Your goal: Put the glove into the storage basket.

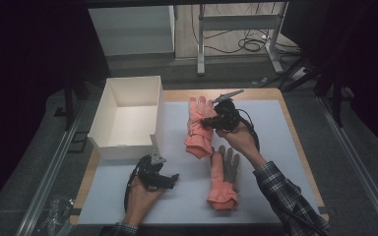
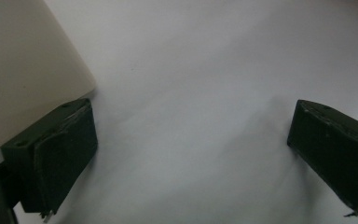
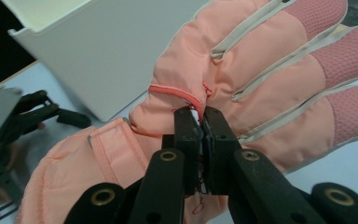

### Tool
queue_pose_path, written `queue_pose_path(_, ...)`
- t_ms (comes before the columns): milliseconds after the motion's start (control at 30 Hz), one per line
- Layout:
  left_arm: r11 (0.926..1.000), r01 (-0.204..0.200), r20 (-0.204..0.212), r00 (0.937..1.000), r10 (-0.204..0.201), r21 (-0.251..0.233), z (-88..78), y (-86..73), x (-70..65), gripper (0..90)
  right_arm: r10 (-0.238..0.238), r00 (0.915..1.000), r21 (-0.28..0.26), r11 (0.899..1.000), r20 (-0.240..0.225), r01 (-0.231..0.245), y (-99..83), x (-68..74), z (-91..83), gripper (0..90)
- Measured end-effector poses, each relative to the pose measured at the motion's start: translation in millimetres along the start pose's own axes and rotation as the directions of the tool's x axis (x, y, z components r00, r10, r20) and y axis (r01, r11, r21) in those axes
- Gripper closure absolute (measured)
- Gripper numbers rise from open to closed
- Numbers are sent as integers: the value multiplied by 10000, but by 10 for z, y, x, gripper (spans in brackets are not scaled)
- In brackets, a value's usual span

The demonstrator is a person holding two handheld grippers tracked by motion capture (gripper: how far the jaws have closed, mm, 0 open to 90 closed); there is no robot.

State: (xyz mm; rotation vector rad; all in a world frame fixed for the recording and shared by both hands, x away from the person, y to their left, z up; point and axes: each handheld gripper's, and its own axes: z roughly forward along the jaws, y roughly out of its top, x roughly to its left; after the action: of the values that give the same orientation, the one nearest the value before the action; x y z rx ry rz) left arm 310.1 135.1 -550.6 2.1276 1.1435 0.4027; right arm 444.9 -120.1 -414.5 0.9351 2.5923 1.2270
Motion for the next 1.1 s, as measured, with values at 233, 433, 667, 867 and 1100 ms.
queue_pose_path(233,10000,36,-2,10000,-36,-36,2,0,-2,14,-211,9997,-84,9997,-80,210,-98,89,-240,853)
queue_pose_path(433,10000,24,-9,10000,-24,-26,2,0,-1,14,-281,9995,-136,9995,-149,279,-247,155,-444,853)
queue_pose_path(667,10000,24,-5,10000,-24,-23,1,0,-1,14,-230,9993,-191,9996,-290,224,-462,232,-674,853)
queue_pose_path(867,10000,46,11,10000,-46,1,-1,1,-3,14,-233,9993,-79,9997,-294,231,-680,323,-855,853)
queue_pose_path(1100,10000,13,22,10000,-13,27,-3,1,-1,14,-157,9995,79,9998,-263,159,-923,456,-972,852)
